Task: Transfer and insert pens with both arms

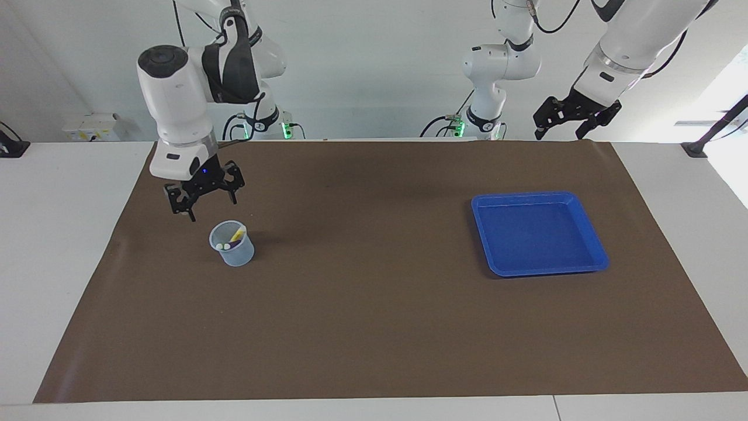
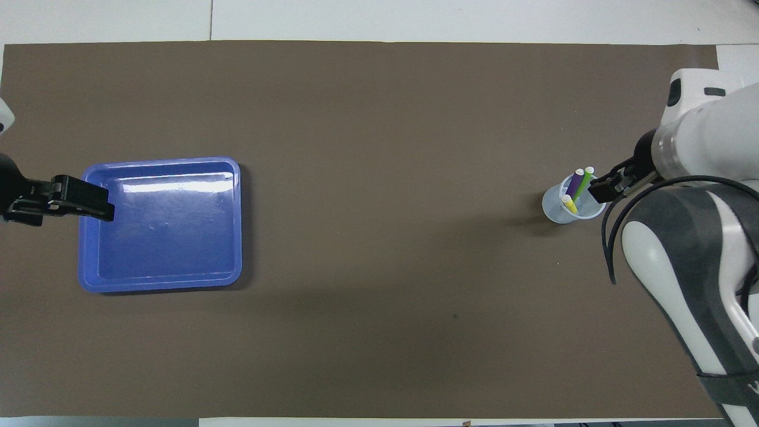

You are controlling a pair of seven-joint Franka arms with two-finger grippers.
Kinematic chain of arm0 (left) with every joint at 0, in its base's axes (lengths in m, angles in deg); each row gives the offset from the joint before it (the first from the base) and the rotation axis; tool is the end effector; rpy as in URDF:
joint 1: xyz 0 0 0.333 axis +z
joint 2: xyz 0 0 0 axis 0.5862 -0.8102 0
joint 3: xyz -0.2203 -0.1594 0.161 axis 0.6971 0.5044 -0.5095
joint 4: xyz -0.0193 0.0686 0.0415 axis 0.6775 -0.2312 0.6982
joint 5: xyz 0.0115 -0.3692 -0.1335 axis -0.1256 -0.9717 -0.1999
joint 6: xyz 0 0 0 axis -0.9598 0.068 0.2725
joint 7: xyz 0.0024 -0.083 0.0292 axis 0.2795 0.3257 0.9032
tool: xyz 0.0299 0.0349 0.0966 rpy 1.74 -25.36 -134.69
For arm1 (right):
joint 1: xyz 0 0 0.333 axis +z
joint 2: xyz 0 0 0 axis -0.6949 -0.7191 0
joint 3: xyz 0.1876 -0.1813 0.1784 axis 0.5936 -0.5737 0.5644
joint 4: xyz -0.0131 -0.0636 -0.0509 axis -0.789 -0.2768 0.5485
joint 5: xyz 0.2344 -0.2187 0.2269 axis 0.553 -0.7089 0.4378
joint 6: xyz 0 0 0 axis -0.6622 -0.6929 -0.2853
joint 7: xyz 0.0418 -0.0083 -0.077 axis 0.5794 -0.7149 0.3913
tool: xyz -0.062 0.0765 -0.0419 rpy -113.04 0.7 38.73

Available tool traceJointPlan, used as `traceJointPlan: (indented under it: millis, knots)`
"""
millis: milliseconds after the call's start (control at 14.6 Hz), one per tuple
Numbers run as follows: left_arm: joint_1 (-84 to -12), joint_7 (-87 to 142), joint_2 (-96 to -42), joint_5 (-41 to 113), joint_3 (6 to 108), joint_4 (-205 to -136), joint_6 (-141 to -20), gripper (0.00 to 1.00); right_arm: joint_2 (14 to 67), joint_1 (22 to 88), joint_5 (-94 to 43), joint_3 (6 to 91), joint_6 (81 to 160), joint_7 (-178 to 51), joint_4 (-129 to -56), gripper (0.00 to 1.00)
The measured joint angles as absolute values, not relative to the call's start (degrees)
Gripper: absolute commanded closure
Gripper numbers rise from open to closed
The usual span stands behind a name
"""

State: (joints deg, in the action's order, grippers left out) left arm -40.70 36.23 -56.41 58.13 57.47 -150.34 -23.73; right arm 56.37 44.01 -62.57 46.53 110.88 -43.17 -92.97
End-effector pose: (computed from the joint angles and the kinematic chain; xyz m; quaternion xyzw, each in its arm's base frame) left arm 0.5166 -0.0811 0.6502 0.9988 -0.0137 -0.0402 0.0236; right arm 0.5664 0.0400 0.5442 0.9525 0.2969 0.0288 0.0620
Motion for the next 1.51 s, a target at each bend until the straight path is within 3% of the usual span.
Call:
traceJointPlan:
  millis: [206, 412, 755, 1029, 1510]
  knots:
    - [-40.99, 36.18, -57.01, 58.13, 57.37, -150.66, -25.01, 0.0, 58.06, 42.46, -62.56, 46.39, 99.09, -44.38, -86.42, 0.0]
    - [-41.19, 36.21, -57.01, 58.16, 57.33, -151.39, -24.12, 0.0, 59.97, 40.28, -62.27, 46.28, 91.9, -49.83, -84.84, 0.0]
    - [-41.64, 36.23, -57.01, 58.19, 57.24, -151.46, -23.58, 0.0, 59.91, 39.07, -61.33, 45.94, 93.79, -55.36, -85.92, 0.0]
    - [-41.65, 36.24, -57.01, 58.19, 57.24, -151.46, -23.53, 0.0, 56.59, 42.62, -61.13, 40.08, 92.84, -56.04, -85.46, 0.0]
    - [-41.62, 36.24, -56.9, 58.19, 57.21, -151.46, -23.55, 0.0, 55.8, 43.76, -61.15, 39.35, 91.15, -58.35, -82.52, 0.0]
